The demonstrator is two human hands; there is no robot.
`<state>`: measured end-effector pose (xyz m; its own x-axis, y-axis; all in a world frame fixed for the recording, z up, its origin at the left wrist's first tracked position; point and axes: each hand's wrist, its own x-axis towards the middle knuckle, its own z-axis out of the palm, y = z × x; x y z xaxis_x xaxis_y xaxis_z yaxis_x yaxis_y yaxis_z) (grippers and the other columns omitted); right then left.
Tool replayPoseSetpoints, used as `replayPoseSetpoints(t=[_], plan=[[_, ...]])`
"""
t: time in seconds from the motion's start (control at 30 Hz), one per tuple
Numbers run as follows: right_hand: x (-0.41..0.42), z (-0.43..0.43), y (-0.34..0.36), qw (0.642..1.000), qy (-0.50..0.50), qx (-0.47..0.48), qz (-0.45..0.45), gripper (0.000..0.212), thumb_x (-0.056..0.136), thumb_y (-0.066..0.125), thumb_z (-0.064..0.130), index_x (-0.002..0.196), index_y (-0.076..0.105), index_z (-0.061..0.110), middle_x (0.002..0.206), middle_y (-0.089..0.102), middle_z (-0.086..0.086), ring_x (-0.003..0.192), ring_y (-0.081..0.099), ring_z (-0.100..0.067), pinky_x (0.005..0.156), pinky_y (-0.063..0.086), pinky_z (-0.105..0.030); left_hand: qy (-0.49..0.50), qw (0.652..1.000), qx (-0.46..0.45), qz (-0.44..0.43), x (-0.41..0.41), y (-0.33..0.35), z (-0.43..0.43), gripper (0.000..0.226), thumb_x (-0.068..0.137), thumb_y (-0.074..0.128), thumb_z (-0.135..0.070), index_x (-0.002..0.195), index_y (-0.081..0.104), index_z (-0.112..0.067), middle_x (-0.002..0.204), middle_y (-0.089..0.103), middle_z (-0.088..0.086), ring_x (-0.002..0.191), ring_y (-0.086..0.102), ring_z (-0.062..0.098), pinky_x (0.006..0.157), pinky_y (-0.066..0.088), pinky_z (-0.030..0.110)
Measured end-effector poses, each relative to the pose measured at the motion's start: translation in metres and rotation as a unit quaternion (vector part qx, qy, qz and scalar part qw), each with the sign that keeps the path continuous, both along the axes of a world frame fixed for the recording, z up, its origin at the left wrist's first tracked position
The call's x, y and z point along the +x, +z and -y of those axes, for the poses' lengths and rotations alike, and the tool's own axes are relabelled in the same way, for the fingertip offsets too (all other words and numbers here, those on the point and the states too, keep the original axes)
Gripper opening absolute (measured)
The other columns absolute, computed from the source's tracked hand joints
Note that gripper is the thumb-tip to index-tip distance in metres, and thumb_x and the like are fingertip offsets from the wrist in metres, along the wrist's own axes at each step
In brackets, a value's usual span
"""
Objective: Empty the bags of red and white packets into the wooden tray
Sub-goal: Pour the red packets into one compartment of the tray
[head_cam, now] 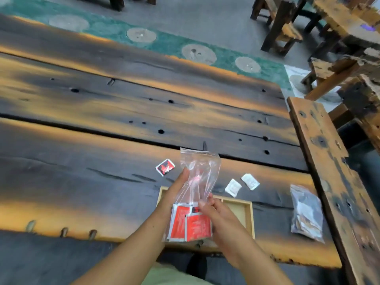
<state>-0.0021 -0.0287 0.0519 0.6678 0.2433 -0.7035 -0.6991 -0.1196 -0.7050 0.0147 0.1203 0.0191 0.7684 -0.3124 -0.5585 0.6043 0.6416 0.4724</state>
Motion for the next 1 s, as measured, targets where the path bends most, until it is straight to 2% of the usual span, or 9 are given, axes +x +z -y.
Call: replayPoseSetpoints(t=[0.1,0.2,0.33,0.5,0.6,0.7,0.8,0.9,1.0], plan=[[-0.009,-0.001,-0.006,0.998,0.018,0.015,-0.066,0.028,0.096,0.062,0.020,0.122,0.061,0.010,0.108,0.076,-0.014,0.090,0.074,-0.027,0.081,0.060,-0.041,-0.010,0.999,0.006,-0.044,-0.007,-0.019,-0.006,0.091,0.064,0.078,-0.066,0.124,0.063,0.001,0.110,0.057,0.028,0.098,0.055,0.040,0.096,0.042,0.050],[-0.017,-0.003,-0.018,0.994,0.043,-0.030,-0.096,0.027,0.096,0.063,0.019,0.118,0.063,0.004,0.099,0.077,-0.014,0.077,0.072,-0.021,0.066,0.060,-0.034,-0.032,0.995,-0.043,-0.082,-0.016,-0.034,-0.015,0.077,0.068,0.080,-0.057,0.121,0.066,-0.003,0.109,0.064,0.028,0.094,0.062,0.039,0.089,0.049,0.046],[-0.023,-0.007,-0.026,0.993,0.034,-0.053,-0.100,0.023,0.096,0.062,0.015,0.115,0.064,0.003,0.101,0.077,-0.016,0.082,0.074,-0.024,0.074,0.061,-0.038,-0.015,0.991,-0.055,-0.121,-0.029,-0.049,-0.021,0.063,0.082,0.066,-0.055,0.119,0.068,-0.003,0.112,0.065,0.027,0.094,0.066,0.037,0.091,0.049,0.046],[-0.026,-0.013,-0.025,0.991,0.023,-0.014,-0.132,0.023,0.098,0.059,0.016,0.116,0.065,0.005,0.102,0.078,-0.015,0.090,0.075,-0.028,0.076,0.062,-0.042,0.007,0.990,-0.032,-0.140,-0.034,-0.053,-0.020,0.067,0.083,0.062,-0.058,0.119,0.067,-0.002,0.106,0.066,0.025,0.090,0.065,0.036,0.090,0.048,0.046],[-0.026,-0.017,-0.025,0.987,0.003,0.008,-0.162,0.026,0.097,0.060,0.015,0.116,0.065,-0.001,0.102,0.076,-0.021,0.085,0.075,-0.031,0.071,0.062,-0.041,0.015,0.988,-0.031,-0.153,-0.036,-0.059,-0.019,0.064,0.084,0.064,-0.057,0.118,0.064,-0.002,0.100,0.066,0.023,0.088,0.063,0.035,0.091,0.046,0.045],[-0.028,-0.019,-0.026,0.983,-0.012,0.013,-0.183,0.028,0.095,0.062,0.015,0.116,0.065,-0.003,0.099,0.076,-0.022,0.080,0.075,-0.030,0.067,0.062,-0.040,0.022,0.985,-0.032,-0.167,-0.040,-0.067,-0.019,0.060,0.089,0.057,-0.056,0.112,0.068,-0.002,0.098,0.068,0.024,0.085,0.066,0.036,0.094,0.047,0.047],[-0.032,-0.021,-0.026,0.978,-0.033,0.024,-0.204,0.029,0.095,0.063,0.015,0.114,0.066,-0.007,0.101,0.075,-0.026,0.076,0.075,-0.031,0.061,0.062,-0.037,0.023,0.981,-0.040,-0.190,-0.044,-0.073,-0.021,0.070,0.087,0.056,-0.058,0.124,0.061,0.001,0.108,0.065,0.027,0.095,0.063,0.038,0.105,0.041,0.049],[-0.035,-0.022,-0.024,0.972,-0.062,0.040,-0.223,0.026,0.095,0.061,0.014,0.110,0.067,-0.007,0.101,0.075,-0.027,0.071,0.075,-0.030,0.057,0.062,-0.036,0.023,0.975,-0.039,-0.218,-0.046,-0.075,-0.020,0.075,0.084,0.058,-0.057,0.131,0.057,0.001,0.106,0.067,0.027,0.092,0.066,0.040,0.096,0.047,0.047],[-0.036,-0.024,-0.022,0.969,-0.075,0.048,-0.230,0.024,0.095,0.061,0.014,0.107,0.068,-0.007,0.097,0.075,-0.026,0.069,0.074,-0.030,0.056,0.062,-0.036,0.035,0.974,-0.016,-0.221,-0.047,-0.077,-0.020,0.064,0.087,0.057,-0.054,0.126,0.059,-0.003,0.092,0.071,0.026,0.077,0.071,0.039,0.086,0.051,0.046]])
